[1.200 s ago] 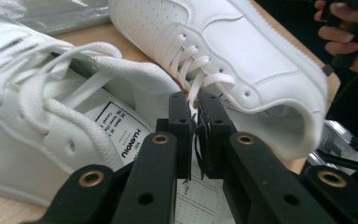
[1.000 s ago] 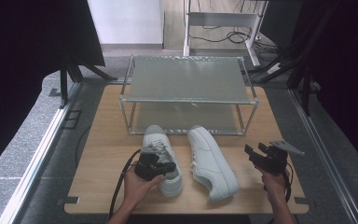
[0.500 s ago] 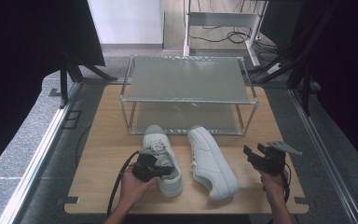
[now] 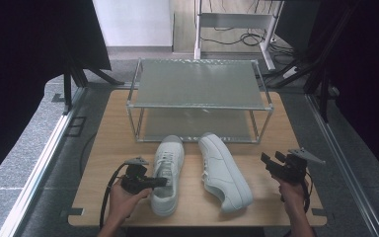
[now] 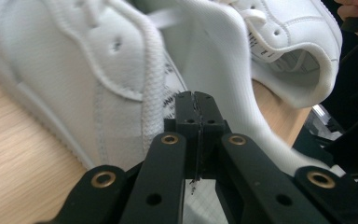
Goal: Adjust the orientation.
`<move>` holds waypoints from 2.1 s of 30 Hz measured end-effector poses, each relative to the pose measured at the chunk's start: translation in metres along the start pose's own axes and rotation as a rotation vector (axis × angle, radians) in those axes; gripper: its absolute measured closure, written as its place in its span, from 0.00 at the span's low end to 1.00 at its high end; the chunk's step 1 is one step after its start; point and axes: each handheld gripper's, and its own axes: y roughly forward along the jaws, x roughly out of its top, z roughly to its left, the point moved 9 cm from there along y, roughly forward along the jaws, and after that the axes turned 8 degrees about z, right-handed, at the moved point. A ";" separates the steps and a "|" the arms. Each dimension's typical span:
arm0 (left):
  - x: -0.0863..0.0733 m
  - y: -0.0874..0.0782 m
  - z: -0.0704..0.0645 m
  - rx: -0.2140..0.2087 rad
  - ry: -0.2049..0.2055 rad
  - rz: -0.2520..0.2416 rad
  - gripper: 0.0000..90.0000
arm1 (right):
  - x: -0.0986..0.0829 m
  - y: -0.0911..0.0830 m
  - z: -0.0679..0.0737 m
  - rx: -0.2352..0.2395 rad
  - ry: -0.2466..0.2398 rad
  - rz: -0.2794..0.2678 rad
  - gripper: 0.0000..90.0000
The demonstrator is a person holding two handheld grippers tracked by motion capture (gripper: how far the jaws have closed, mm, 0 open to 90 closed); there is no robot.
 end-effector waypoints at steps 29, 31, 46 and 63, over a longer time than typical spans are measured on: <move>0.041 -0.074 -0.011 0.017 0.006 -0.385 0.50 | 0.012 -0.008 0.020 0.067 -0.061 -0.036 0.42; 0.050 -0.076 -0.013 0.024 0.007 -0.374 0.45 | 0.013 -0.009 0.022 0.067 -0.066 -0.038 0.42; 0.057 -0.066 -0.003 0.082 0.026 -0.377 0.42 | 0.003 -0.027 0.109 0.289 -0.316 0.012 0.86; 0.047 -0.059 0.005 0.083 -0.017 -0.340 0.43 | -0.072 -0.013 0.181 0.367 -0.568 0.229 1.00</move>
